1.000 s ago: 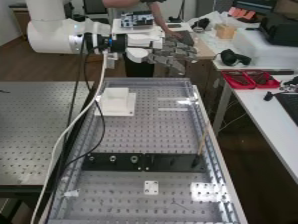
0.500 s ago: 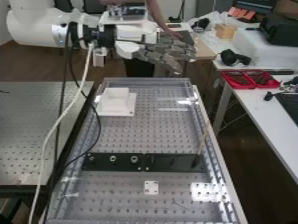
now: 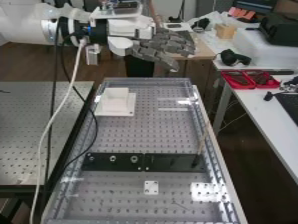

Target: Grab the paper clip and place it in the clear container

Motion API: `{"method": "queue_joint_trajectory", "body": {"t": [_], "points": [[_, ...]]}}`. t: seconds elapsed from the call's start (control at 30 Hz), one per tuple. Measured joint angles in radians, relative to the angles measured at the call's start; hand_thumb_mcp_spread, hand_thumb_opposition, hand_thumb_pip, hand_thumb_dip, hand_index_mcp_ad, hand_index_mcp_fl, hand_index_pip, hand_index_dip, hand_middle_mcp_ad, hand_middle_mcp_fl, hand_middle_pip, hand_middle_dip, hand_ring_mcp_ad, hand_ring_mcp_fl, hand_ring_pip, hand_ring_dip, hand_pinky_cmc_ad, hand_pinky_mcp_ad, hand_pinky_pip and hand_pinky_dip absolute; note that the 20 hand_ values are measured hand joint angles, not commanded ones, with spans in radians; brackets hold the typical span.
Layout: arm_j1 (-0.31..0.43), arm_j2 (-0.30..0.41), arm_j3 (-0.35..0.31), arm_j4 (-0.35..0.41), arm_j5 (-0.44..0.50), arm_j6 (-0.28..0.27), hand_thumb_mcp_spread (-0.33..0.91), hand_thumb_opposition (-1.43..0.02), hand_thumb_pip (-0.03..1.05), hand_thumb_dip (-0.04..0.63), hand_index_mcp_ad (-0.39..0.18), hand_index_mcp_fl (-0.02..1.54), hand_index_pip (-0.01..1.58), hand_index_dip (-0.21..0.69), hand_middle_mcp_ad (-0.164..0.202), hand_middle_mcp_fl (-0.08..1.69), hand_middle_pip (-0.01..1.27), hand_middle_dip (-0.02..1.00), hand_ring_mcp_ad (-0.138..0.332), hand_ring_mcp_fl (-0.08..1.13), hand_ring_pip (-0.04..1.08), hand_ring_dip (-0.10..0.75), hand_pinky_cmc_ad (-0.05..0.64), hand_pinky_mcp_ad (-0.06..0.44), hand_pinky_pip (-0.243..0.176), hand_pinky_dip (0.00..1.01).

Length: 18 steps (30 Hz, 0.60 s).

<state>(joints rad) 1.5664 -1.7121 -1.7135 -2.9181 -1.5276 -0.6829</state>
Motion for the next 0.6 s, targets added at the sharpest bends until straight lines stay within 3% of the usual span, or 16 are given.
{"method": "queue_joint_trajectory", "body": {"t": [0.6], "points": [[-0.006,-0.001,0.007,0.008,-0.022,-0.017,0.29,-0.76,0.57,0.236,-0.173,0.04,0.22,0.131,0.082,0.00,0.13,0.19,0.117,0.00,0.10,0.110,0.347,0.265,-0.105,0.49]]}}
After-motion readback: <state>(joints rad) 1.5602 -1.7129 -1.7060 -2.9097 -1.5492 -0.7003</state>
